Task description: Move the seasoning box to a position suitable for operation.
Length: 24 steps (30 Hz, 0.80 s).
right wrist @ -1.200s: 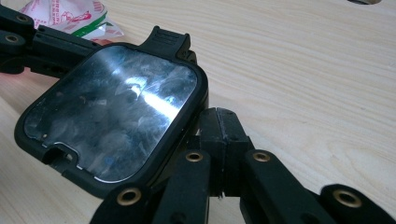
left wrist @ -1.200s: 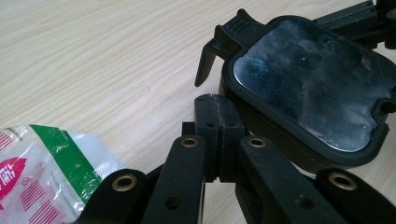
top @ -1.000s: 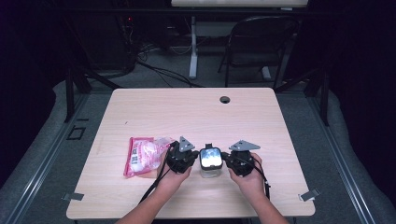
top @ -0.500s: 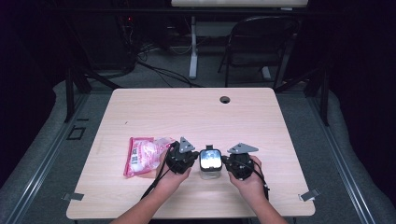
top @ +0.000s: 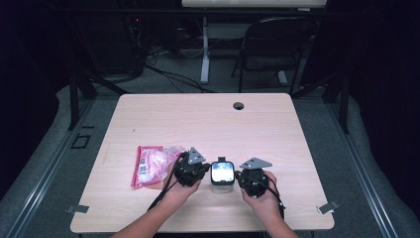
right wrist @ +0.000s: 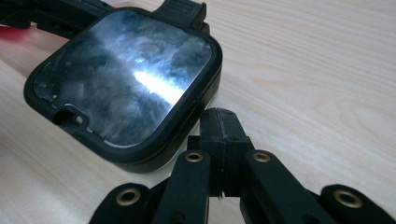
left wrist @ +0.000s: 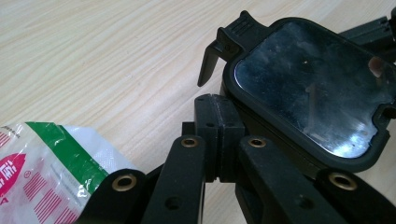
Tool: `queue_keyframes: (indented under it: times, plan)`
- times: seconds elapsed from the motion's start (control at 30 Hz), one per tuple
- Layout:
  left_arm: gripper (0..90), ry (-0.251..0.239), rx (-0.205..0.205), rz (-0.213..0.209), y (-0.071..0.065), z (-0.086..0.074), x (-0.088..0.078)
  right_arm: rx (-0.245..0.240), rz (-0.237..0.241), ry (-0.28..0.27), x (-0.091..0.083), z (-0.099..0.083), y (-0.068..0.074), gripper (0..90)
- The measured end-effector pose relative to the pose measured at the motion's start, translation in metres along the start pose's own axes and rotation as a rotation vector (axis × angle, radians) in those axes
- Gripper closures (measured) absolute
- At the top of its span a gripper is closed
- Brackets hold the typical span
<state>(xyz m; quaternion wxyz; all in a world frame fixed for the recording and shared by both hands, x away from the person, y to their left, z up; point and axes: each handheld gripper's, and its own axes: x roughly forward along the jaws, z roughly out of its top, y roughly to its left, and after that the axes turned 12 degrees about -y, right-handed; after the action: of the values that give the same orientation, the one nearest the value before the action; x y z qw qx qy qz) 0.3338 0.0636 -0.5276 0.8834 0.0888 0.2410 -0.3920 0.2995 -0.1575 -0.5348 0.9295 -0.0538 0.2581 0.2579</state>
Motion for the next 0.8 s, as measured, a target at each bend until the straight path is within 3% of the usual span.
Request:
queue_keyframes:
  times: [0.2, 0.33, 0.47, 0.57, 0.67, 0.8]
  plan:
    - [90.0, 0.004, 0.004, -0.010, 0.000, -0.001, -0.002, -0.014, 0.017, 0.000, -0.002, -0.002, 0.000, 90.0]
    - [90.0, 0.002, 0.021, -0.012, -0.003, -0.002, -0.013, 0.031, 0.048, -0.030, 0.005, 0.006, -0.015, 90.0]
    - [90.0, 0.001, 0.016, -0.017, -0.003, -0.005, -0.019, 0.032, 0.058, -0.045, 0.011, 0.009, -0.025, 90.0]
    - [90.0, -0.017, 0.001, -0.023, -0.005, -0.011, -0.030, 0.006, 0.105, -0.084, 0.012, 0.013, -0.030, 90.0]
    - [89.6, -0.026, -0.010, -0.051, -0.008, -0.018, -0.040, 0.010, 0.129, -0.097, 0.015, 0.017, -0.032, 90.0]
    - [89.4, -0.007, 0.005, -0.079, -0.013, -0.024, -0.044, 0.029, 0.159, -0.097, 0.018, 0.020, -0.032, 90.0]
